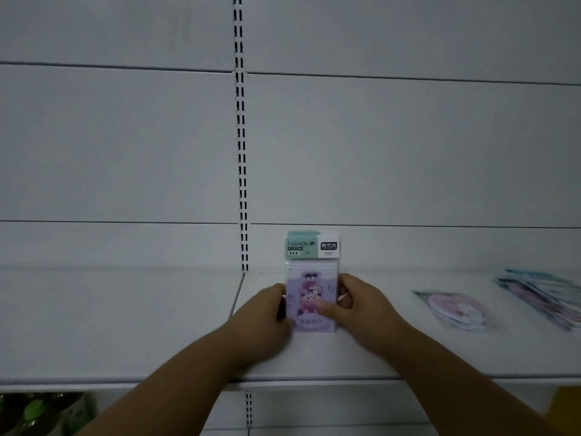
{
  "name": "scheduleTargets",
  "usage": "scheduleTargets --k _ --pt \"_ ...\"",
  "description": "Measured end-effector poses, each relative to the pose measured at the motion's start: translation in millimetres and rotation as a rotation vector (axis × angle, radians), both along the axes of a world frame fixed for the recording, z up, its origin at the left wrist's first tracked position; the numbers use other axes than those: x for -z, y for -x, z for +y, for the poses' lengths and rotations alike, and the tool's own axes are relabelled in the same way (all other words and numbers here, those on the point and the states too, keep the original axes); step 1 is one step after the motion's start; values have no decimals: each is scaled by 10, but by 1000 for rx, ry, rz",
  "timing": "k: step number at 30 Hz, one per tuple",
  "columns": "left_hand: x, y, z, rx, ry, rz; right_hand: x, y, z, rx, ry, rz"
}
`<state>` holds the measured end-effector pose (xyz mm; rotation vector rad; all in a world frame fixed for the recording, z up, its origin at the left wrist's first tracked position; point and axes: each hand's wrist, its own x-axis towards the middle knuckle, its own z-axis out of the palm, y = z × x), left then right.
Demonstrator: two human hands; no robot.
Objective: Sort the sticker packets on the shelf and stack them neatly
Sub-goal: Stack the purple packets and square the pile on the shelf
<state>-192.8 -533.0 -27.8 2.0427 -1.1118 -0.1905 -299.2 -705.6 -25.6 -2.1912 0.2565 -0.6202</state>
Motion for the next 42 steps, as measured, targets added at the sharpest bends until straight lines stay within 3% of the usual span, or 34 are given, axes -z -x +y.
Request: scheduleTargets --k 7,12,17,23,25,28,32,42 --pt "-16 18 -12 -85 -49 -131 32 72 -128 -50 47 112" --pt "-118 -29 -41 -111 -67 18 -37 25 -91 -10 -2 84" --pt "-265 -142 -157 -156 -115 157 -202 -130 -137 40 -121 297" --pt "-189 -186 -174 -170 -364 -114 -180 -301 -112 160 36 403" --pt "-182 -188 -181 -219 -325 -76 -179 -288 -95 170 108 407" --pt "-95 -205 -147 -243 -301 -235 -148 -166 -84 188 154 355" --pt "32 -161 26 -241 -182 -257 -27 57 -120 213 325 256" --pt "107 -85 -1 -222 -179 -423 120 92 -55 199 471 222"
